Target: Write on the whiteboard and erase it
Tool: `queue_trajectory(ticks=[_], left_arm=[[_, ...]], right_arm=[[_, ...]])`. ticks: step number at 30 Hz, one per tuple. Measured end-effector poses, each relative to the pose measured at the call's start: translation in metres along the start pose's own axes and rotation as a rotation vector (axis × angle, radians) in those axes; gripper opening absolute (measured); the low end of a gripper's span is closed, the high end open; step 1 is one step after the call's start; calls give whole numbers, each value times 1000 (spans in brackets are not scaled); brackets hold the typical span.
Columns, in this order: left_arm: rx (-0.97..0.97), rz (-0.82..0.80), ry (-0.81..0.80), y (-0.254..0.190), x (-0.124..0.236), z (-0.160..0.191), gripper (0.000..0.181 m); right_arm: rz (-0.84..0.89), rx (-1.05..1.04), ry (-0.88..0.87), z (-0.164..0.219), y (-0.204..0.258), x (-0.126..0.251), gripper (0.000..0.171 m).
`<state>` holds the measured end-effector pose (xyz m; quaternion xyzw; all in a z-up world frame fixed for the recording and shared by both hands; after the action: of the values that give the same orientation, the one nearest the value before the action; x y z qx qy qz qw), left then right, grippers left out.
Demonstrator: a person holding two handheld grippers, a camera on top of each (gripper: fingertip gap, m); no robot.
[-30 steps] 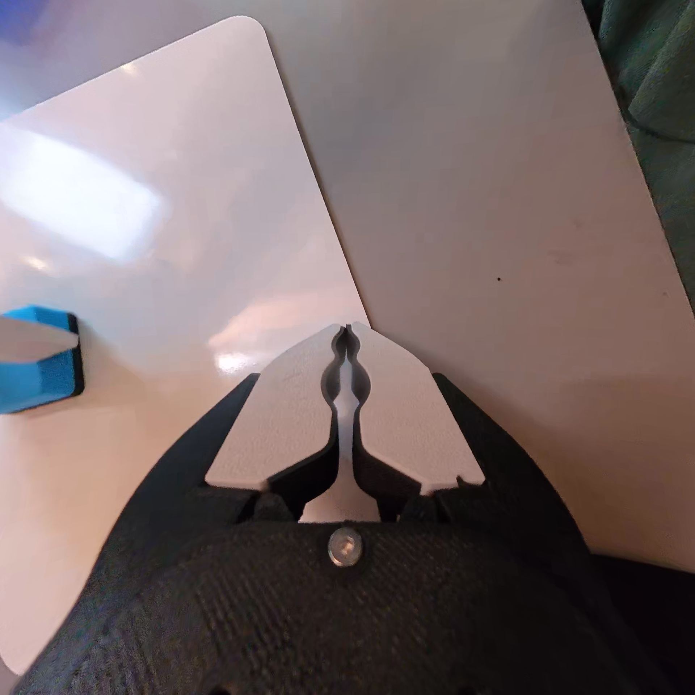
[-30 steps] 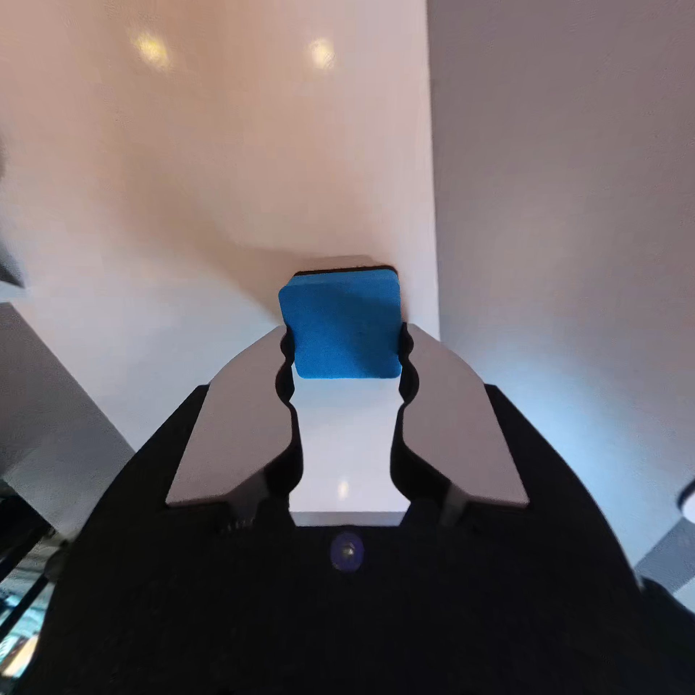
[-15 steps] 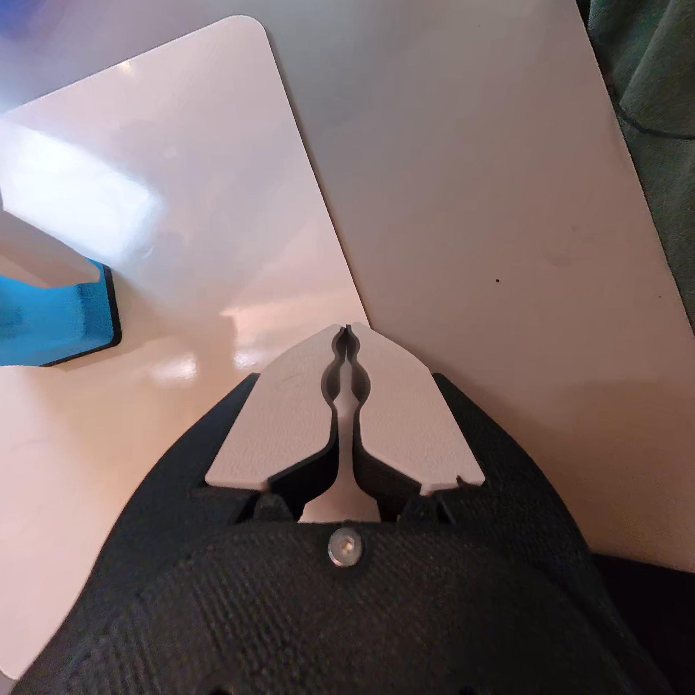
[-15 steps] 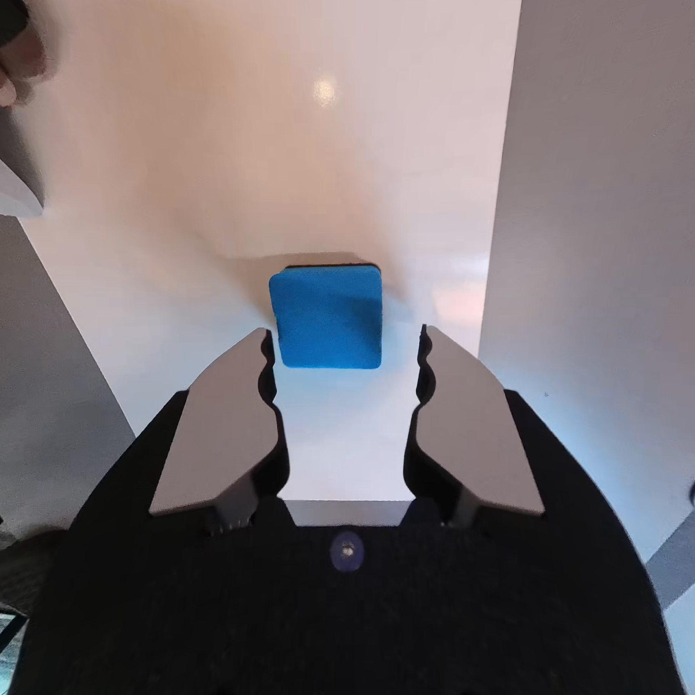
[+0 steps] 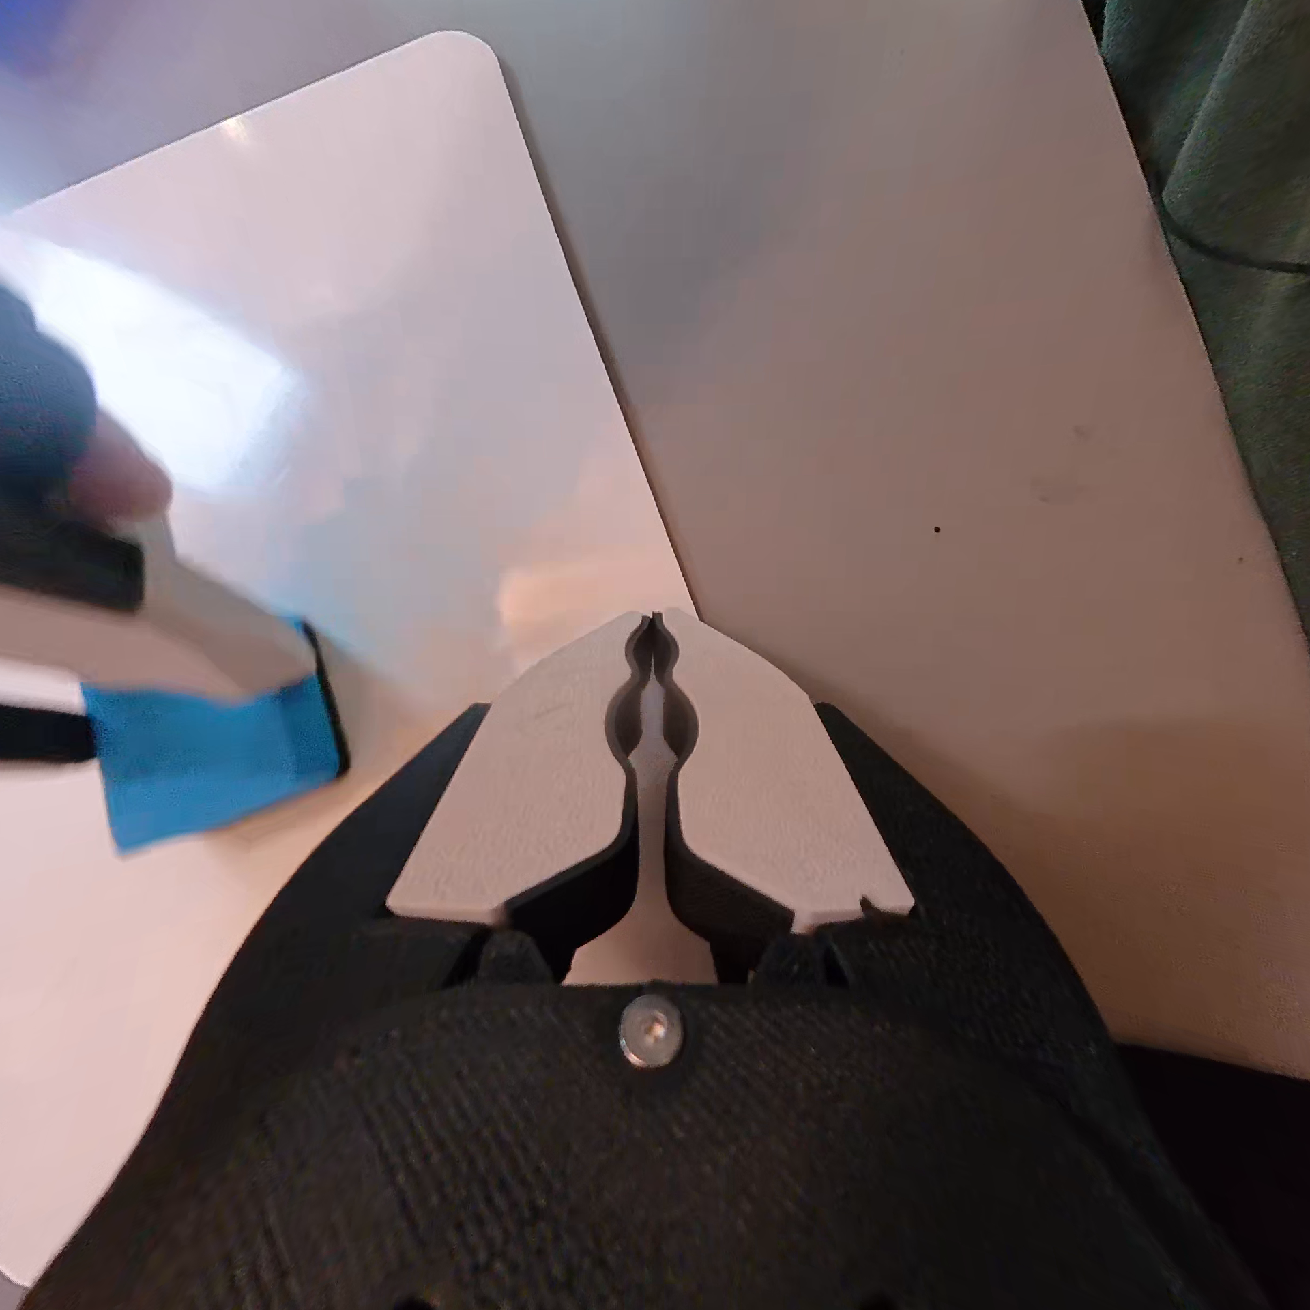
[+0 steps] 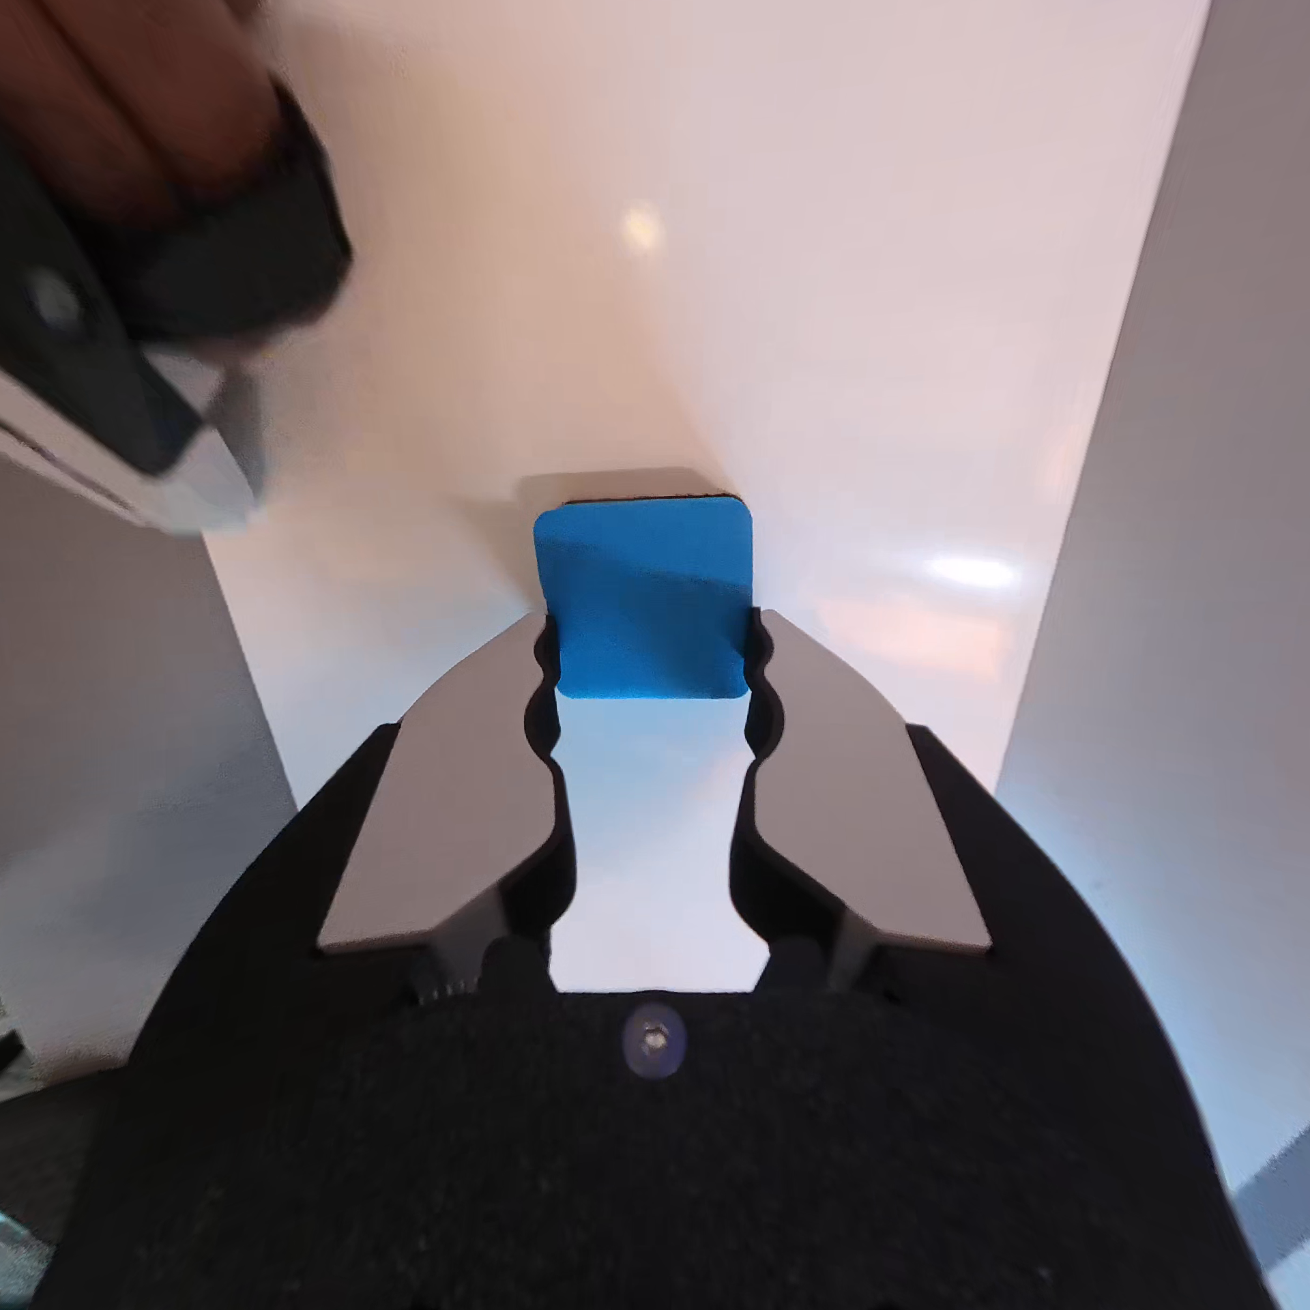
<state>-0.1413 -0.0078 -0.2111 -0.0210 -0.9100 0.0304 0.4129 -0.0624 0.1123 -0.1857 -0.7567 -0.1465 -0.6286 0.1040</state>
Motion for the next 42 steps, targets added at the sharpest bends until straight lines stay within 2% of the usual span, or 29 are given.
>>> queue_trajectory(ticks=[3,6,8,11,13,16,21,23,28,30,31,34,38,40,42], left_arm=[[-3,-3,1,0,0,0,0],[-15,-15,5,-1,0,0,0],[-22,-18,6,-2,0,-1,0],[-13,-2,3,-1,0,0,0],[-17,-14,8,-1,0,-1,0],[-30,-32,14,-2,0,-1,0],[-18,-10,-1,-1,0,0,0],[-21,-12,1,-1,0,0,0],[-20,-9,0,-1,0,0,0],[-18,-7,0,-1,0,0,0],[-18,-8,0,-1,0,0,0],[-21,-7,0,-1,0,0,0],[-26,-2,5,-2,-1,-1,0],[-33,-10,12,-2,-1,-2,0],[-36,-14,13,-3,-1,-2,0]], right_arm=[[47,-69,4,-10,-37,-1,51],[36,-199,39,26,-72,7,51],[-4,-178,62,30,-57,7,51],[-22,-44,117,-6,-32,0,51],[-7,-61,93,-18,-48,-2,51],[4,-171,95,5,-75,3,51],[61,-148,92,21,-56,13,54],[70,-138,54,22,-54,23,64],[48,-102,33,18,-50,23,69],[31,-88,60,18,-49,15,65],[31,-81,80,19,-48,10,53],[38,-51,53,15,-45,7,51],[26,79,44,-31,-16,-3,50],[42,37,22,-38,-36,-4,50],[60,-62,49,-16,-73,2,50]])
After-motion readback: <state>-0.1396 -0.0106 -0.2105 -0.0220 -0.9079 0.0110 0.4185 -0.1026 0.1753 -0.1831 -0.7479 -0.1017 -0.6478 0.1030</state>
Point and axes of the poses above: each gripper's, where its closed fingertips meet, x back along the fingers, z out of its underside, y = z × x across the jaws, the point moved 9 cm from there along x, back along the fingers, and after that the axes turned 15 degrees about x, right-handed, at the moved point
